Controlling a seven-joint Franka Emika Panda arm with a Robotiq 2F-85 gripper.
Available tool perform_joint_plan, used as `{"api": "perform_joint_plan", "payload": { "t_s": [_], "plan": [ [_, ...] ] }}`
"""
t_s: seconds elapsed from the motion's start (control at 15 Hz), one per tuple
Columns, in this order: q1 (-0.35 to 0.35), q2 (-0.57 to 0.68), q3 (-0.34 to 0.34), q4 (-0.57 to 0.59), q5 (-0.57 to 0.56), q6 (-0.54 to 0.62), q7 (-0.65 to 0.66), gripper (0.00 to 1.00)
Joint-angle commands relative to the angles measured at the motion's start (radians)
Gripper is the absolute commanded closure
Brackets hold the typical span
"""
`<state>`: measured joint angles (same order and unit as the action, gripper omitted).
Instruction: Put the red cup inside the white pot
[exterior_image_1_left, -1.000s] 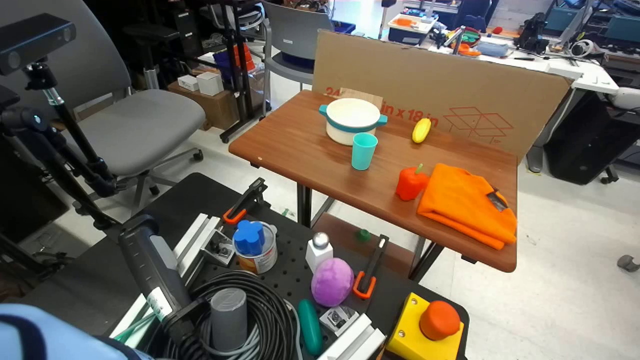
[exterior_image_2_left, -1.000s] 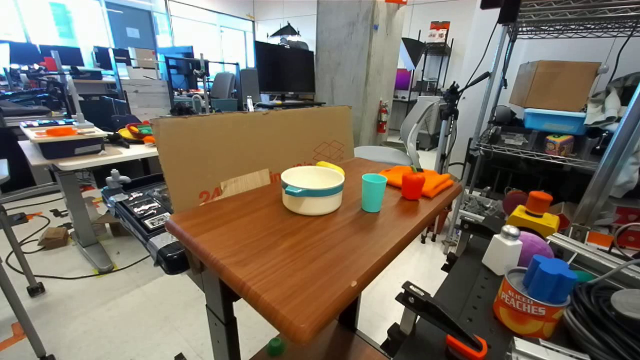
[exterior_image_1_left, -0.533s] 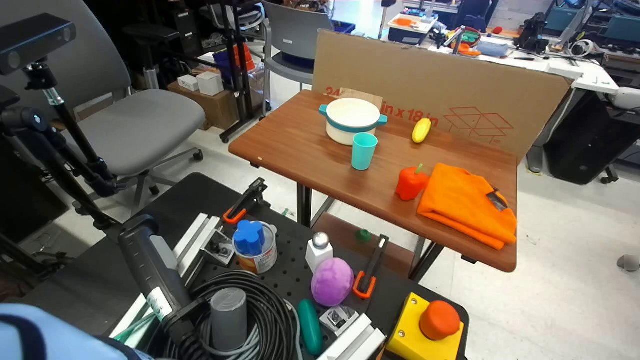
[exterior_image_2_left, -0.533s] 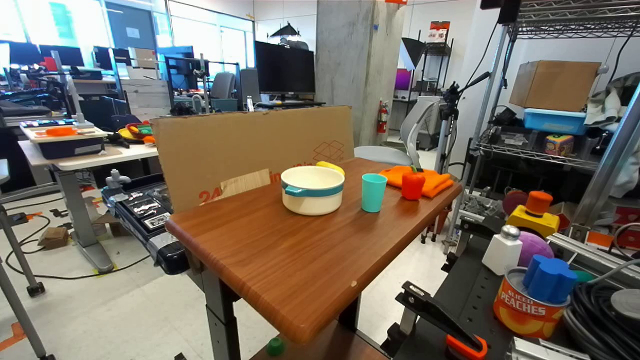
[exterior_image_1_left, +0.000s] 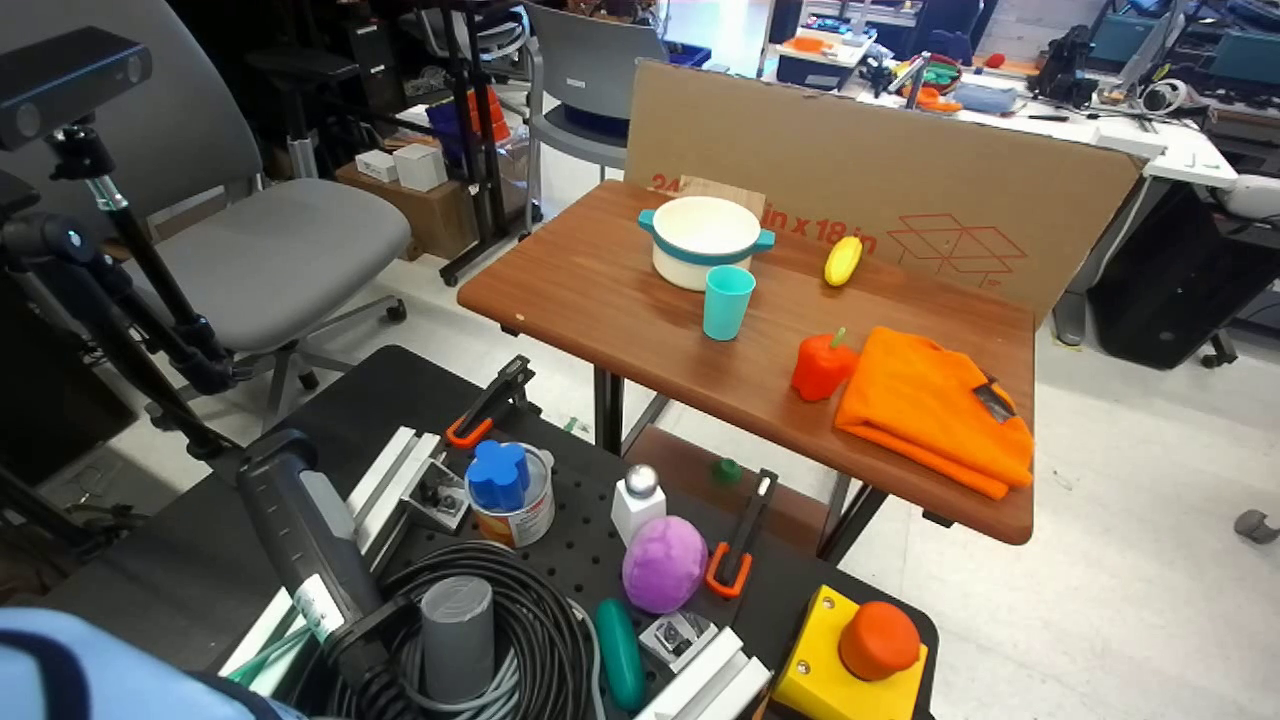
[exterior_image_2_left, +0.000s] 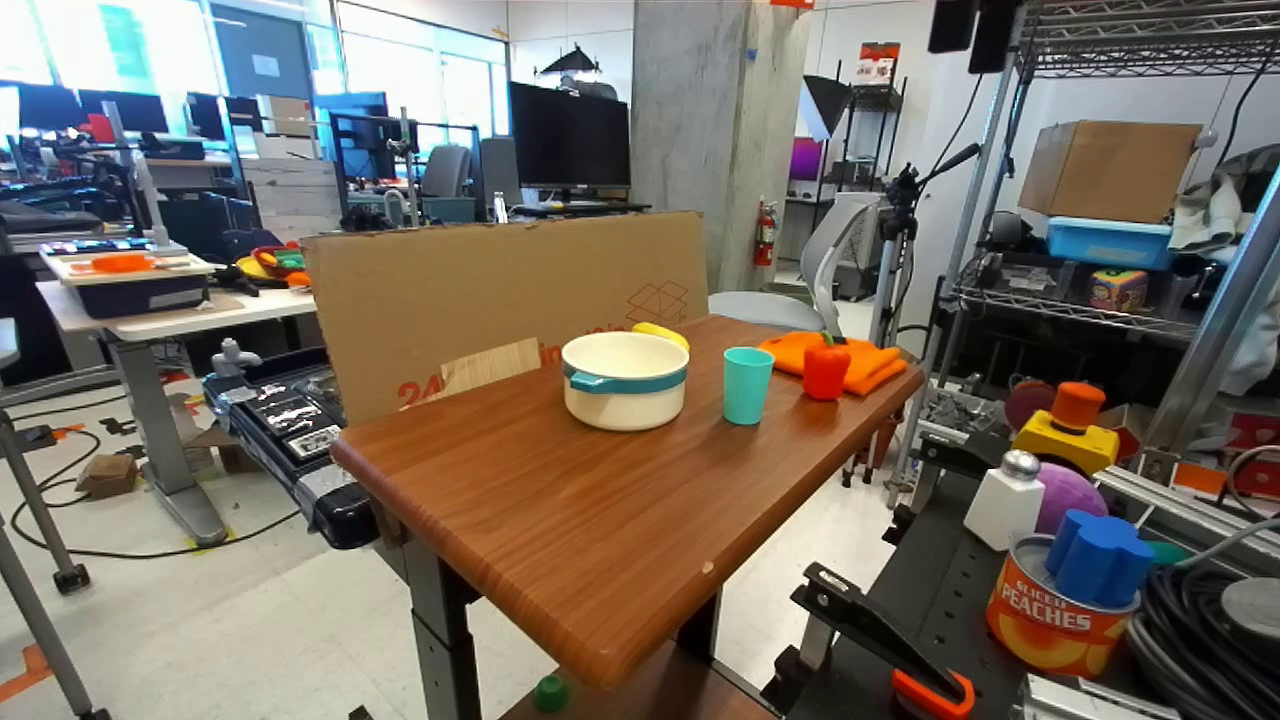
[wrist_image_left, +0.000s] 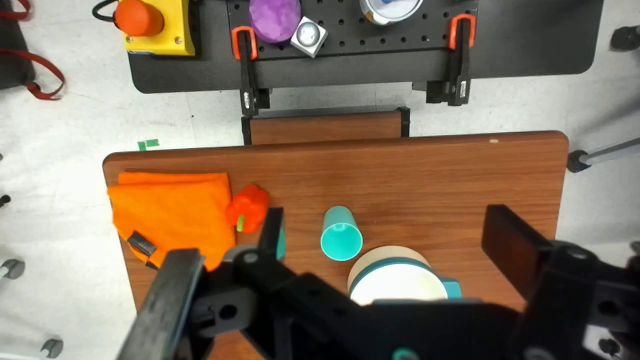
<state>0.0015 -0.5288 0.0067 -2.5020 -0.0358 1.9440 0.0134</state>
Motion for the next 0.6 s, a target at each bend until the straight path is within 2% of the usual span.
{"api": "perform_joint_plan", "payload": {
  "t_s": [0.0, 0.27, 0.53],
  "plan": [
    [-0.029, 0.136, -0.011, 0.079, -0.015, 0.078, 0.027, 0.00],
    [-0.064, 0.306, -0.038, 0.168, -0.009, 0.166, 0.045, 0.00],
    [-0.081, 0.482, -0.069, 0.270, -0.010, 0.193, 0.030, 0.00]
  ]
}}
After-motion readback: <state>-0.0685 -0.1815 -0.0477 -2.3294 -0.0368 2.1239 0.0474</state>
